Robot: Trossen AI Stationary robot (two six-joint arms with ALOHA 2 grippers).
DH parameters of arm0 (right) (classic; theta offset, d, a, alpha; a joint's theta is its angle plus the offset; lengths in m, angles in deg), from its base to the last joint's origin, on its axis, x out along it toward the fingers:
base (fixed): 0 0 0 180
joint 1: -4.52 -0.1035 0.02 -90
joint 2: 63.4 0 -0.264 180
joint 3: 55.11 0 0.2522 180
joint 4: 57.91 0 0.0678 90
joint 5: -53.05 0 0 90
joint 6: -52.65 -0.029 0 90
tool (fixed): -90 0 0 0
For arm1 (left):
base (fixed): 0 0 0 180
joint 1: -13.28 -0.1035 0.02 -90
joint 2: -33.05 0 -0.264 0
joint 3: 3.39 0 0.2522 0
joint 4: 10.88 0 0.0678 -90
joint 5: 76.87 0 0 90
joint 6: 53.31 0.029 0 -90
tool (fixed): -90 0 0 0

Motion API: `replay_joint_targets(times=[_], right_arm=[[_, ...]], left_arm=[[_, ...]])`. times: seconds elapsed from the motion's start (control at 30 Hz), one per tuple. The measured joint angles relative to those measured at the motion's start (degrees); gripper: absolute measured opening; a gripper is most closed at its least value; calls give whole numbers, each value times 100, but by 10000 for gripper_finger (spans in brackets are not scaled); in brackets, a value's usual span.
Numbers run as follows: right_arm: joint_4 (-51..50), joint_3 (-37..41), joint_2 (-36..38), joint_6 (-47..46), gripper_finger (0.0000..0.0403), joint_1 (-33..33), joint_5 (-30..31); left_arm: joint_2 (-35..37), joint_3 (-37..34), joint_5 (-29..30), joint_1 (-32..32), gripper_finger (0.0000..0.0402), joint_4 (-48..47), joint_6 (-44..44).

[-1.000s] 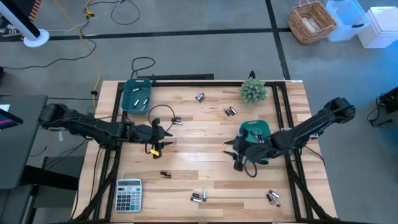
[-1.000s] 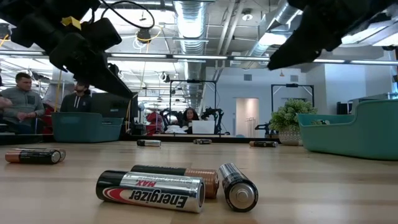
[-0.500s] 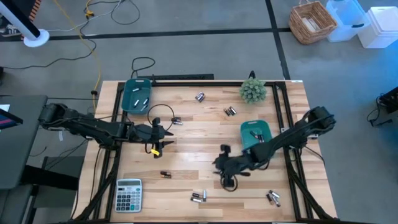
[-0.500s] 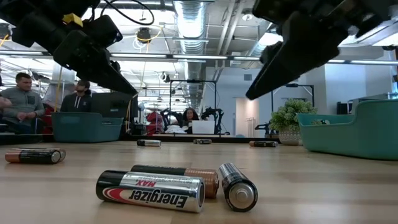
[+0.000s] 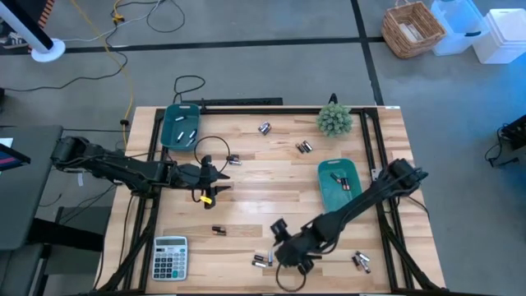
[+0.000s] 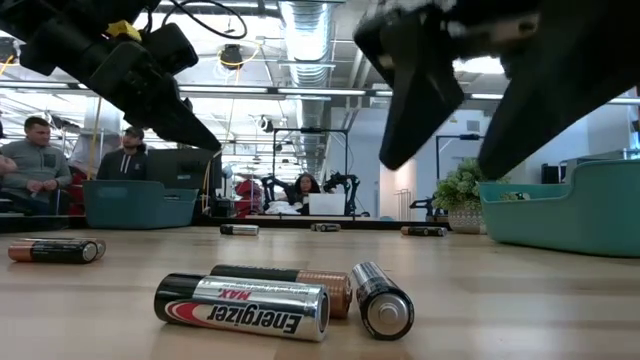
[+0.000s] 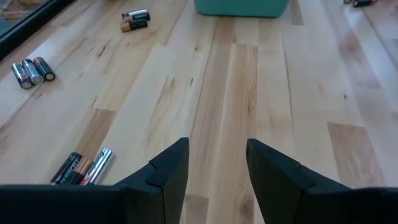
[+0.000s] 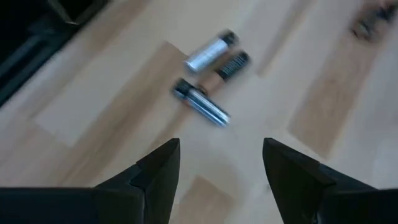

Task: Sort batteries
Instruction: Put the silver battery into the blue bin

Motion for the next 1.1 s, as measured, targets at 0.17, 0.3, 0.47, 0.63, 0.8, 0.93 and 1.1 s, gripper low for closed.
replay_joint_targets(times=[0.17,0.3,0.47,0.63,0.8,0.93,1.1], right_arm=[[-552,-771,-431,405,245,-100,-66],[-930,-1294,-808,512,245,-30,-74],[-1267,-1745,-1218,800,245,74,-294],[-1497,-1890,-1398,849,245,161,-361],[-1453,-1889,-1410,996,244,188,-386],[-1462,-1889,-1410,998,244,181,-496],[-1373,-1889,-1410,913,244,182,-518]], left_arm=[[0,0,0,0,154,6,-87],[0,0,0,-2,154,4,-87],[0,0,0,0,154,4,-77],[0,0,0,-2,154,4,-25],[0,0,0,-2,154,-4,-3],[0,0,0,-2,154,-4,-2],[0,0,0,-2,154,-7,-2]])
